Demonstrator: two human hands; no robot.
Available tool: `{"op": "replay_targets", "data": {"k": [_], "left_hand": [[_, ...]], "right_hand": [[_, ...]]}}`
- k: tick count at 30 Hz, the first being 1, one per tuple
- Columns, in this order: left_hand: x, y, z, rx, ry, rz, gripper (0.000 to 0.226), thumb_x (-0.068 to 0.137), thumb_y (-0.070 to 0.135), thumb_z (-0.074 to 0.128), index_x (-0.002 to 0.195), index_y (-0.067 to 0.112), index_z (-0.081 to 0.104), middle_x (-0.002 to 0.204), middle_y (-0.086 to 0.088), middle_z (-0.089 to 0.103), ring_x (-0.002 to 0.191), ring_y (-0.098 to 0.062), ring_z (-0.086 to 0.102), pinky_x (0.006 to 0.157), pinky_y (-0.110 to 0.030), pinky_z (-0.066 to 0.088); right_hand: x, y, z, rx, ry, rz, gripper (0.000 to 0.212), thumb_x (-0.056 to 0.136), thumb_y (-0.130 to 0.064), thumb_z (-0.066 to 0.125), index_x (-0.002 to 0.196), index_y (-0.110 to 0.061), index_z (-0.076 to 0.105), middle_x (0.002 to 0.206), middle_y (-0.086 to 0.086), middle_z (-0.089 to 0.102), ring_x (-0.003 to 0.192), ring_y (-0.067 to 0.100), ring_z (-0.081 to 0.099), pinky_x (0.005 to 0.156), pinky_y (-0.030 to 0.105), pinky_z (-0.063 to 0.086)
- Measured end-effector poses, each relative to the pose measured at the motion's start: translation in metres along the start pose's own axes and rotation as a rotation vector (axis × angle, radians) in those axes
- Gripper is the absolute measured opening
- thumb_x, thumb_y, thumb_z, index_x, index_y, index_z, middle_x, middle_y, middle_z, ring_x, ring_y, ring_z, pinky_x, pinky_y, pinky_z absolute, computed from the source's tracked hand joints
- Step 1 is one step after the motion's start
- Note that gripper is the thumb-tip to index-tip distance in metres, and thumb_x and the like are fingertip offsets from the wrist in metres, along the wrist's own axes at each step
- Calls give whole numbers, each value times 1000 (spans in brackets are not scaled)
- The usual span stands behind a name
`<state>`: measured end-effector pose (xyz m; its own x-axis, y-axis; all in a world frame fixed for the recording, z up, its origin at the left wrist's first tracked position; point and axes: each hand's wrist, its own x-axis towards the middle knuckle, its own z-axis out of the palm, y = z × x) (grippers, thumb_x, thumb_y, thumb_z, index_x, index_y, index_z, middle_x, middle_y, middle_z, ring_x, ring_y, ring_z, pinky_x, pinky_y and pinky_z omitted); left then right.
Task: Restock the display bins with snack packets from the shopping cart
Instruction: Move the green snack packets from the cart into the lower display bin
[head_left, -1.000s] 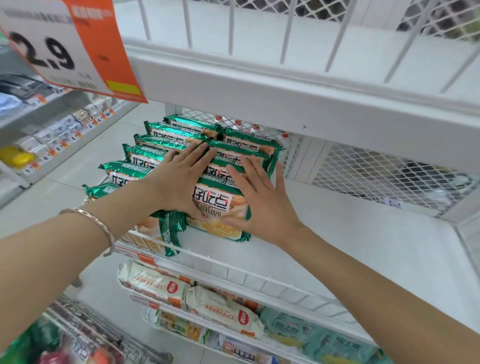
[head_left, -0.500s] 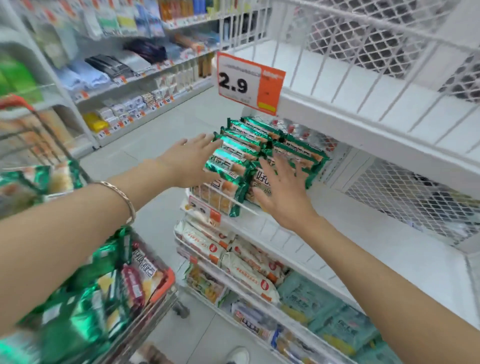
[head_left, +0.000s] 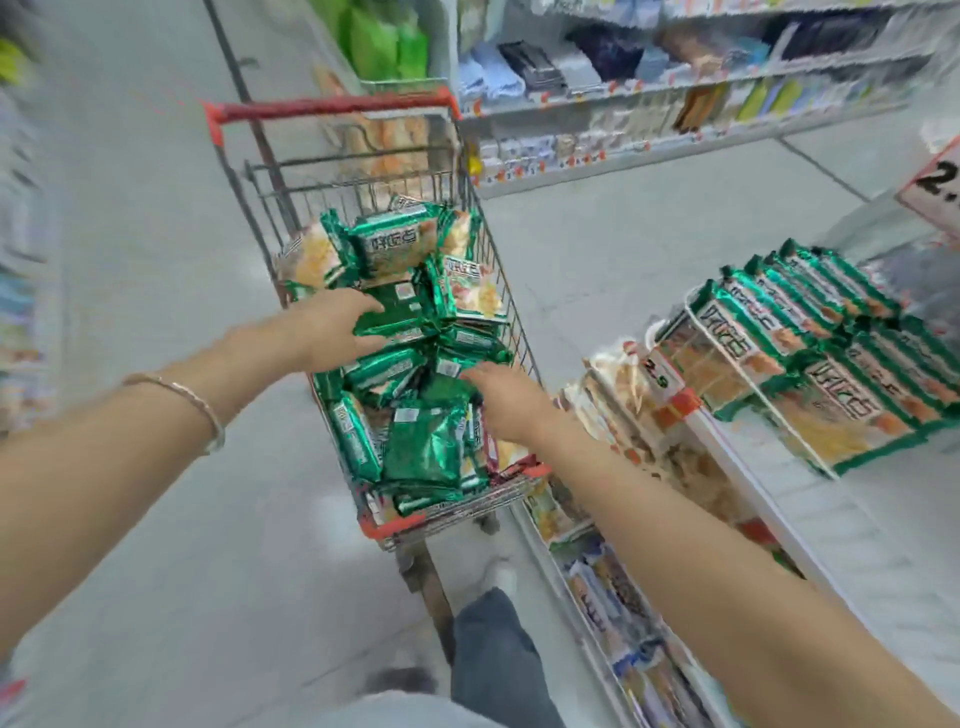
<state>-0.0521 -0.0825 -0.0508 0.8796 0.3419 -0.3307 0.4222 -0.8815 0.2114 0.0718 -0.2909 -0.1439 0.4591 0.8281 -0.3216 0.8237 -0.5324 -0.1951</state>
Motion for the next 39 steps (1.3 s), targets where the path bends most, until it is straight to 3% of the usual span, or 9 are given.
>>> {"op": "replay_targets", "data": {"k": [3, 7, 11, 14, 21, 25, 29, 33, 39], "left_hand": [[-21, -22, 21, -122, 1, -79, 56, 99, 40, 56, 148, 16, 42, 154, -6, 42, 139, -25, 42, 112, -37, 34], [-34, -36, 49, -263, 2, -184, 49, 99, 34, 58, 144, 18, 48, 148, -7, 49, 131, -24, 50, 107, -35, 38], [-32, -40, 68, -515, 30, -292, 41, 98, 31, 59, 138, 23, 54, 126, -7, 62, 111, -21, 58, 93, -32, 44], [-20, -36, 79, -713, 61, -329, 38, 101, 30, 55, 137, 19, 55, 135, -1, 58, 123, -18, 53, 103, -33, 41], [16, 16, 93, -1102, -268, -346, 86, 84, 81, 34, 150, 26, 40, 148, 9, 45, 139, -18, 42, 120, -47, 28], [33, 23, 99, -1454, -323, -436, 74, 77, 74, 52, 126, 19, 59, 113, -5, 73, 101, -18, 71, 91, -39, 55], [39, 17, 102, -1606, -223, -448, 94, 53, 52, 92, 127, 7, 55, 102, -11, 74, 83, -19, 73, 65, -26, 59], [41, 0, 114, -1628, -119, -546, 116, 48, 39, 98, 143, 7, 40, 106, -10, 74, 89, -22, 73, 66, -33, 58], [37, -9, 136, -1748, -2, -732, 102, 70, 21, 81, 153, 5, 24, 102, -18, 73, 77, -25, 72, 57, -32, 58]], "right_hand": [[24, -20, 48, -439, -170, -244, 99, 89, 2, 63, 160, -26, 0, 167, 7, -8, 154, 29, -5, 122, 57, 6], [56, -19, 85, -596, -319, -389, 108, 90, -1, 65, 158, -32, -13, 167, 0, -15, 154, 29, -8, 119, 66, 6], [69, 4, 64, -388, -278, -498, 92, 88, -22, 68, 159, -26, 10, 165, 2, 21, 143, 31, 29, 113, 59, 27], [62, 21, 30, -66, -252, -377, 83, 80, -53, 59, 152, -18, 36, 133, 10, 62, 110, 25, 57, 104, 45, 42], [64, 53, -55, 730, -488, -49, 25, 101, -41, 49, 113, -22, 61, 101, -13, 58, 94, 4, 55, 84, 25, 42], [81, 54, -56, 914, -537, 35, 27, 101, -40, 50, 87, -19, 58, 78, -7, 63, 78, 12, 58, 85, 33, 45], [106, 66, -42, 1043, -513, 105, 48, 100, -55, 43, 112, -15, 64, 110, 11, 70, 102, 23, 65, 89, 35, 53], [151, 81, -30, 770, 159, 219, 37, 101, -25, 55, 133, -7, 57, 133, 11, 62, 110, 24, 62, 94, 33, 48], [216, 81, 17, 17, 126, 36, 114, 79, -3, 75, 159, -24, -3, 167, 10, -2, 154, 32, -2, 123, 49, 7]]}}
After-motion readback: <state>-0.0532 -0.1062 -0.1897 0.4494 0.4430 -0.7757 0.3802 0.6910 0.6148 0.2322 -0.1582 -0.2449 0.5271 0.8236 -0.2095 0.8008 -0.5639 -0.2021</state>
